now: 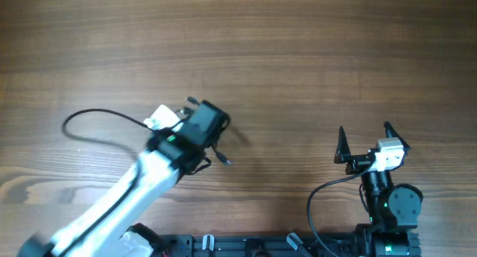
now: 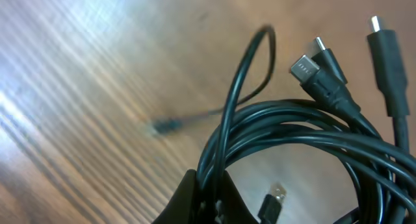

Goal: Untangle cables

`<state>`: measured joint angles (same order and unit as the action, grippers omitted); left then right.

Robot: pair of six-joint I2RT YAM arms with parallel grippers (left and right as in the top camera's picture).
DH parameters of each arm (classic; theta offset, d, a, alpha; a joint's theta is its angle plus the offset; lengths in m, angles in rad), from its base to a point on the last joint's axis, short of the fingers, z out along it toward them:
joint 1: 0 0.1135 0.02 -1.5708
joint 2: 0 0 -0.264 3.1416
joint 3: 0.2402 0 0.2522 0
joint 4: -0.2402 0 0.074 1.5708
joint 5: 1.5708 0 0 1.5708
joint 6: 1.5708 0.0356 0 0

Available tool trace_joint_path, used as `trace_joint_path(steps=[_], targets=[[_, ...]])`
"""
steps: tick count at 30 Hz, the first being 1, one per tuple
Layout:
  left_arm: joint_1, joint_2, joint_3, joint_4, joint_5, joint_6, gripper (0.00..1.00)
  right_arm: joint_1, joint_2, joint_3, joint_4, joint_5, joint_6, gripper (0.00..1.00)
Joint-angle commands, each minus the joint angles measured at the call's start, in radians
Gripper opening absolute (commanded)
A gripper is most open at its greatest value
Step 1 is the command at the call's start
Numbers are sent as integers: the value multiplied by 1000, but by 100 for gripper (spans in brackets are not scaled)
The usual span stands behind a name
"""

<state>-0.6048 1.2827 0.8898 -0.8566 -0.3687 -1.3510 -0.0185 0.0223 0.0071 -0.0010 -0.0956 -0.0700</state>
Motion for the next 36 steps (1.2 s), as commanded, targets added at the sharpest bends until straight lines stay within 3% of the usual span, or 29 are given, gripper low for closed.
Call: trace_joint_path(steps=[1,2,3,6,7,10,11,15,20,29,30,32,36], targets=[[27,-154,22,8,-2,196,4,-2,-3,-1,9,-37,23,100],[31,-182,22,13,-2,231,4,-2,-3,-1,14,-74,68,100],[35,-229,22,32,-3,308,4,-2,-3,-1,19,-160,239,100],[36,-286,22,103,-2,433,4,-2,8,-1,31,-369,934,100],[36,-292,22,119,-2,453,4,-2,15,-1,31,-376,1085,100],[36,-296,22,158,-2,484,4,-2,31,-1,32,-304,1318,100],[35,-295,22,163,6,484,4,-2,37,-1,35,-273,1296,100],[36,-294,22,182,32,484,4,-2,43,12,51,-356,989,100],[36,-294,22,199,32,484,4,-2,113,107,34,-367,876,100],[36,-294,22,253,74,448,5,-2,522,544,-320,-434,542,100],[36,-294,22,256,73,417,4,-2,571,587,-317,-507,544,100],[50,-294,22,260,113,318,4,-1,684,615,-121,-813,645,100],[90,-290,22,270,234,318,4,29,814,615,53,-999,671,93]])
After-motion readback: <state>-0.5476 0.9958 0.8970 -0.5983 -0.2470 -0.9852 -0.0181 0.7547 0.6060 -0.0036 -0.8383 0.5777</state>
